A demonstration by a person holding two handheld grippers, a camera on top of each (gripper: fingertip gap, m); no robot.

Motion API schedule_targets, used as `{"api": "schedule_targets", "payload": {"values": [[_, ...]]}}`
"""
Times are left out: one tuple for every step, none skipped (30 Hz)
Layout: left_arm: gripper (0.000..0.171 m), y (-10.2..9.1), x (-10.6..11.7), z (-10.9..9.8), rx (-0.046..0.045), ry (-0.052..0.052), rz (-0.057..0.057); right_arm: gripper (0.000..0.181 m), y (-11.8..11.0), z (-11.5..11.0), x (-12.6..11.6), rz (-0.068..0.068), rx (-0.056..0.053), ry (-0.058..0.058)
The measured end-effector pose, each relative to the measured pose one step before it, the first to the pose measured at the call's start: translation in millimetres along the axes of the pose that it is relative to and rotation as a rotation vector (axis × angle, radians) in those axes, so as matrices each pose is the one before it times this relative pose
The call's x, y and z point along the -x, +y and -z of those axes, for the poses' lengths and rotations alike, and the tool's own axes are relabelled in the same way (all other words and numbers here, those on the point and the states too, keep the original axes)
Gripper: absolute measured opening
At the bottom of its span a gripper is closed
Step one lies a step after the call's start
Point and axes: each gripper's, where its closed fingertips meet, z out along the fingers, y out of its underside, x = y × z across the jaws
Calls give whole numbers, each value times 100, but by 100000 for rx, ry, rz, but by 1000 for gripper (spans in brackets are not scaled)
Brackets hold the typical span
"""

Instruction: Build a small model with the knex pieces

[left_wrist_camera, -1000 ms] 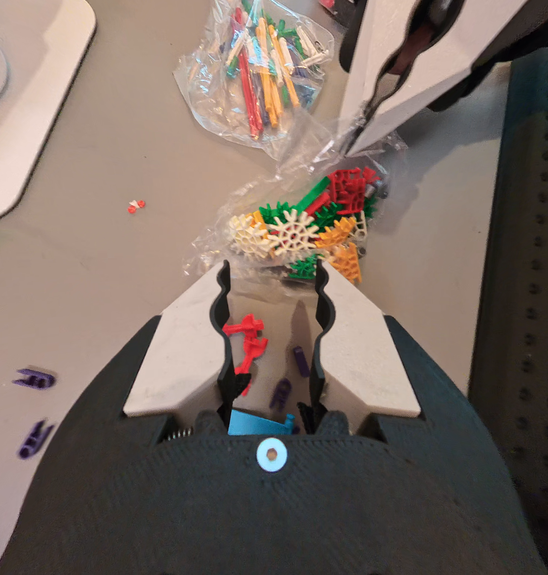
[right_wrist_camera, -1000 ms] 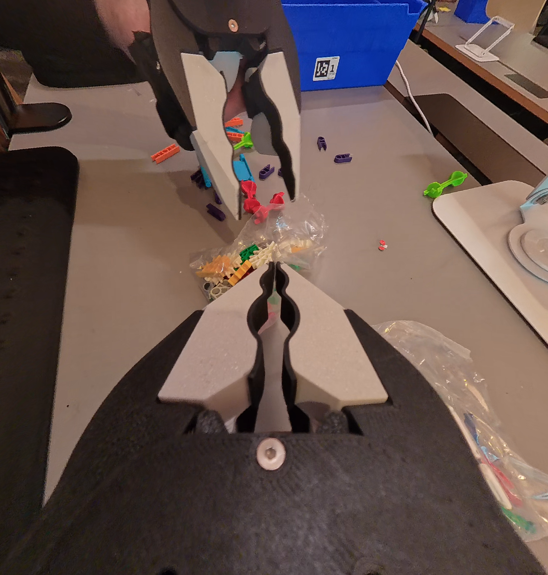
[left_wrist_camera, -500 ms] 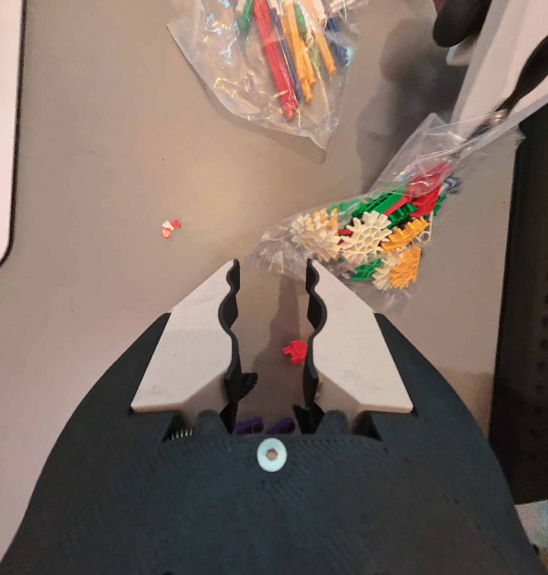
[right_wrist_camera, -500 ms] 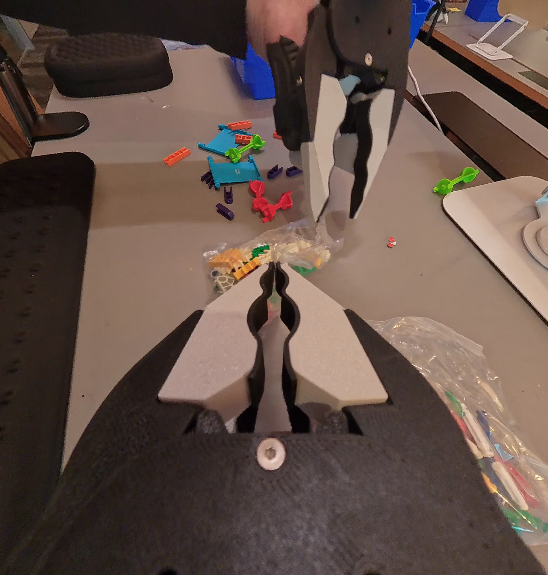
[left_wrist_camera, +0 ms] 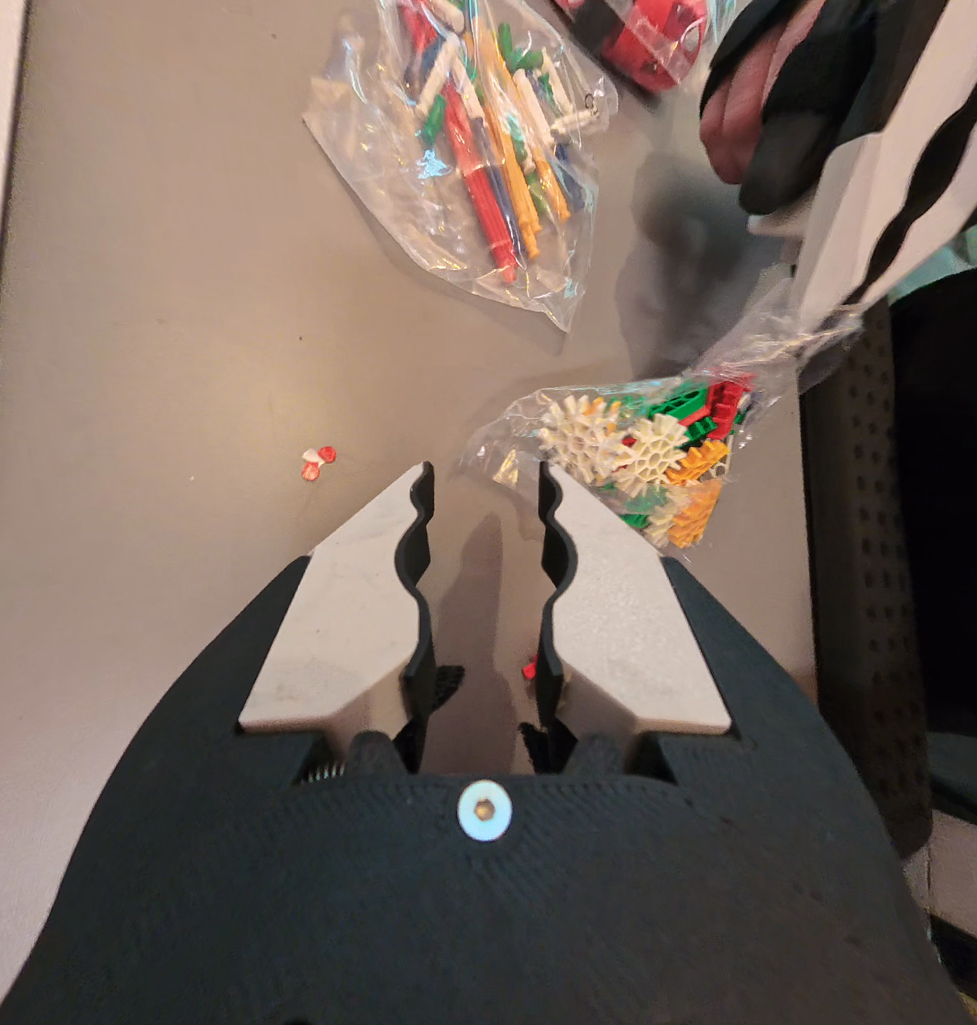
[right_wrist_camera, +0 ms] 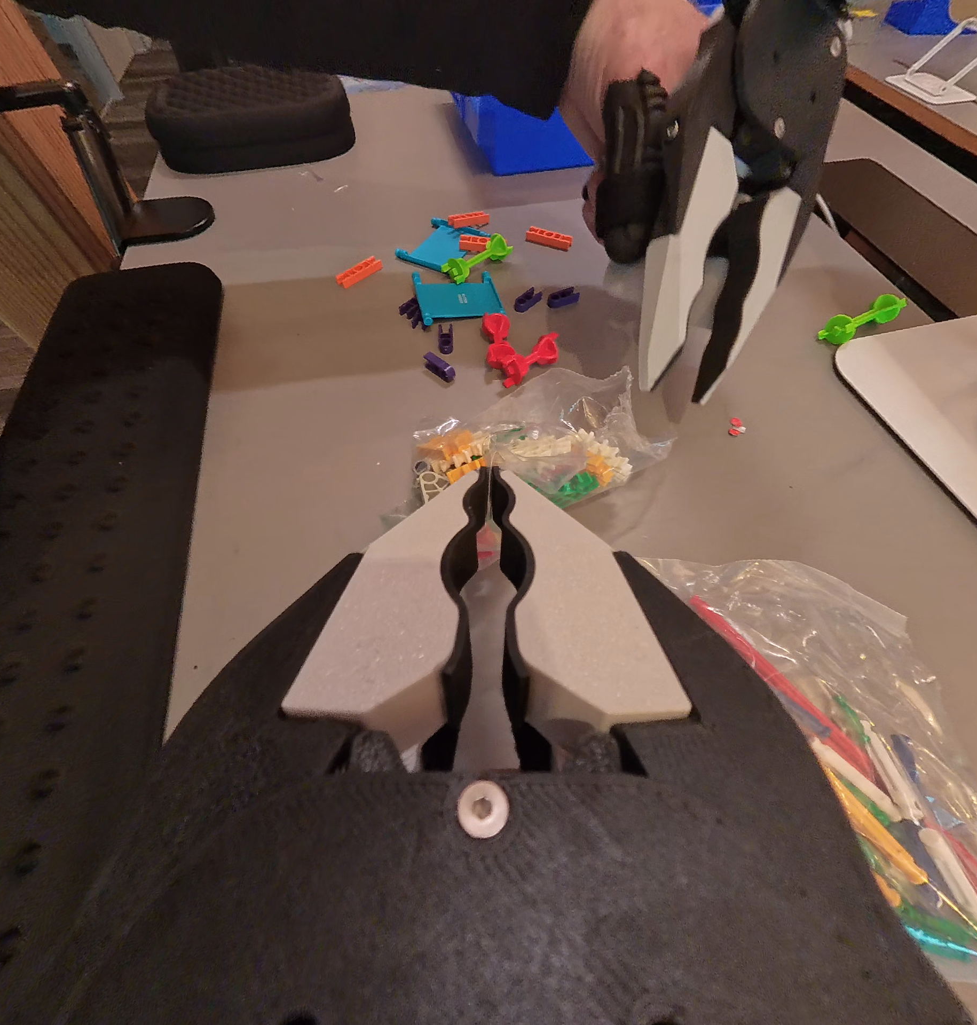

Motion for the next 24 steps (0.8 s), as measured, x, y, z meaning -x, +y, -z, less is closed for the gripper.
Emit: {"api": "schedule_targets", "payload": {"values": [[34, 81, -107, -514, 1244, 800, -924, 0, -52, -1, 179, 247, 149, -775], [32, 44, -145, -440, 1167, 1141, -512, 0, -15, -17, 91, 271, 262, -165], [30, -94, -54, -356, 318, 529, -551, 0, -6, 0, 81, 139, 161, -232], [24, -114, -121, -276, 3, 1029, -349, 0, -7, -4, 104, -140, -42, -459], [20, -22, -64, -292, 473, 673, -42, 0, 5, -2, 72, -366, -151, -254], [18, -126, -39, -289, -137, 425, 171, 0, 17, 2, 43, -341, -163, -122], [11, -156, -153, -239, -294, 908, 420, 0, 53, 9, 62, -238, 28, -99], [0, -4, -349, -215, 528, 1957, 399, 0, 61, 15, 45, -206, 187, 77], [0, 73, -237, -228, 875, 826, -35, 0, 15, 27, 19, -250, 15, 143], [0, 53, -72, -102, 621, -741, -1009, 0, -15, 43, 26, -395, -144, 37], [0, -176, -220, 100, -1133, -236, -1075, 0, -20, 46, -2, -372, 15, 150], [0, -261, -107, 323, -1580, -1329, -757, 0, -8, 72, -76, 15, 323, 630], [0, -301, -8, 555, -1701, -2947, -1566, 0, -62, 122, -159, 323, 319, 1078], [0, -538, -242, 780, -2993, -2151, -1639, 0, -127, 164, -228, 59, 30, 1137], [0, -729, -112, 962, -3826, -3045, -1322, 0, -209, 169, -289, -161, -243, 1382], [0, -623, 3, 1060, -2894, -4039, -1348, 0, -287, 177, -344, 234, -373, 1851], [0, -710, -257, 1104, -3013, -2594, -1226, 0, -276, 146, -428, 795, 9, 2499], [0, -823, -269, 1128, -3296, -3327, -2018, 0, -298, 138, -514, 1256, 324, 3198], [0, -796, -56, 1165, -2733, -5282, -2949, 0, -370, 98, -454, 1914, 136, 3177], [0, -766, -294, 1136, -2621, -3555, -1944, 0, -328, 19, -254, 3105, 517, 2433], [0, -701, -159, 1022, -2436, -5223, -3074, 0, -166, -111, -82, 4147, 1337, 2084], [0, -417, -154, 844, -1326, -5829, -3884, 0, -7, -236, 86, 4319, 2028, 1483], [0, -145, -652, 697, -1094, -2531, -1890, 0, 144, -326, 351, 4938, 2662, 431], [0, 46, -701, 517, -999, -3237, -1751, 0, 240, -400, 576, 5422, 2957, -110]]}}
